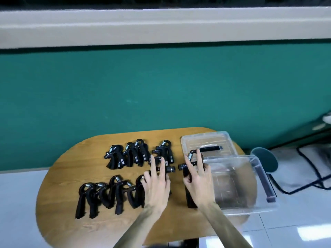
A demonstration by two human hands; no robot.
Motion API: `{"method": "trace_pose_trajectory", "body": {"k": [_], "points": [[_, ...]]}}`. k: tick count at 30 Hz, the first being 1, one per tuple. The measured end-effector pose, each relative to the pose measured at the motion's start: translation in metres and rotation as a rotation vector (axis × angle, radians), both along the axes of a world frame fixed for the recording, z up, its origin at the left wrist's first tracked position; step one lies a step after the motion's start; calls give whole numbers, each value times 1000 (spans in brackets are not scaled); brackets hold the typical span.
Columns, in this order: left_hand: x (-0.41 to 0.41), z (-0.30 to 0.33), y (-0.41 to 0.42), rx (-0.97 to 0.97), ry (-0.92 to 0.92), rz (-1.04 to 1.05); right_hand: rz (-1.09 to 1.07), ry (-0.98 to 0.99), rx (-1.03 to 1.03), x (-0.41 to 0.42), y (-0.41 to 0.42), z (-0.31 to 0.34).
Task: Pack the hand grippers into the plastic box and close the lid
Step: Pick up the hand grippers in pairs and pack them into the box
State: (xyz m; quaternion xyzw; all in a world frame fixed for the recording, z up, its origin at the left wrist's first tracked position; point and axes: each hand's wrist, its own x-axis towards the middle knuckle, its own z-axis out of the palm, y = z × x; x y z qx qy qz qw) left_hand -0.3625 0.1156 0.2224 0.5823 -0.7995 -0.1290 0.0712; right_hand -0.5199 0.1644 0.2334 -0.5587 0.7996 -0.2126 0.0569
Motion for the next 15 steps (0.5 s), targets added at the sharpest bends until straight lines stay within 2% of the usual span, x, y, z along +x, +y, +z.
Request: {"method": "trace_pose_trajectory", "body": {"k": [8,15], "points": [[-110,-2,42,44,40,-48,-52,-39,50,-99,54,-17],[-188,-32,68,126,0,-98,-84,-138,114,-173,93,-50]]}}
